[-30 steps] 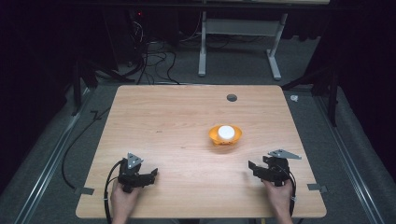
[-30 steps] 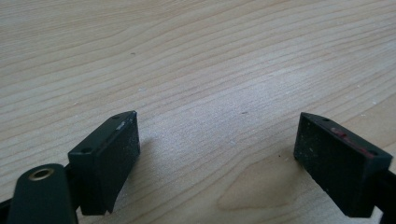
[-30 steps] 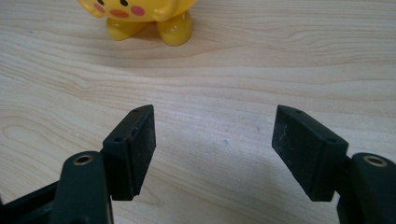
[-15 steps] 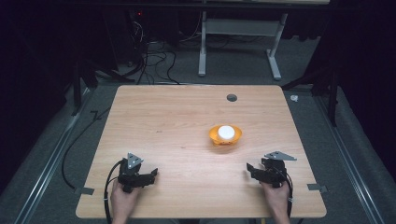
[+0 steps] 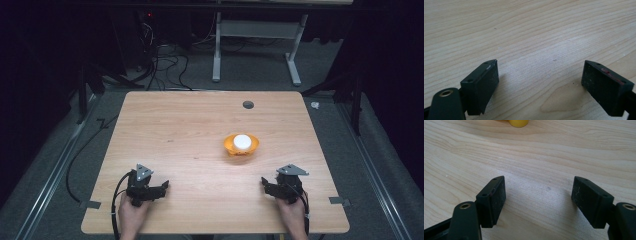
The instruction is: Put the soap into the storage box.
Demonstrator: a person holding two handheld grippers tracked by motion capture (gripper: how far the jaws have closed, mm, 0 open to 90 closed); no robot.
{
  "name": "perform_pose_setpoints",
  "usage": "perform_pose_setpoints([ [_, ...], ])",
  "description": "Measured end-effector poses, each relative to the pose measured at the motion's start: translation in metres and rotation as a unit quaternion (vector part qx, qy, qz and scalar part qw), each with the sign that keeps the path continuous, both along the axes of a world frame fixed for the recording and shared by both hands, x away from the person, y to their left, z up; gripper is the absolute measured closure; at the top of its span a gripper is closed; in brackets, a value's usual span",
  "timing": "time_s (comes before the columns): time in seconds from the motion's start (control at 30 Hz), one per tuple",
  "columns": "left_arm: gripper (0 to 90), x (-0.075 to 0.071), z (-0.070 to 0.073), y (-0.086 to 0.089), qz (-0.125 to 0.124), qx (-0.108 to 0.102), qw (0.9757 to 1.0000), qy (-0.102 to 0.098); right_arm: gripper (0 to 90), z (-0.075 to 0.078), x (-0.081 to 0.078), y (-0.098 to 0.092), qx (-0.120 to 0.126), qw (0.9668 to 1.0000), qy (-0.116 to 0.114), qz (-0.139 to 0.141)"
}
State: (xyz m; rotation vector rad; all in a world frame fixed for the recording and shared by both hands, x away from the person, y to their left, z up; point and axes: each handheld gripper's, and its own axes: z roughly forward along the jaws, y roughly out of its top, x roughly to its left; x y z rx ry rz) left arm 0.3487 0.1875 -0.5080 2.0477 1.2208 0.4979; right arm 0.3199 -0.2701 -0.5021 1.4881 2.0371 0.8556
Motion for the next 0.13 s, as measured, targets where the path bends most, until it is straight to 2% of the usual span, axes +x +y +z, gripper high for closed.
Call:
perform_pose_setpoints([
  [0.13,14.7,0.0000,0.0000,0.0000,0.000,0.000,1.0000,0.000,28.2,0.0000,0.0001,-0.0001,-0.001,1.0000,0.000,0.001],
])
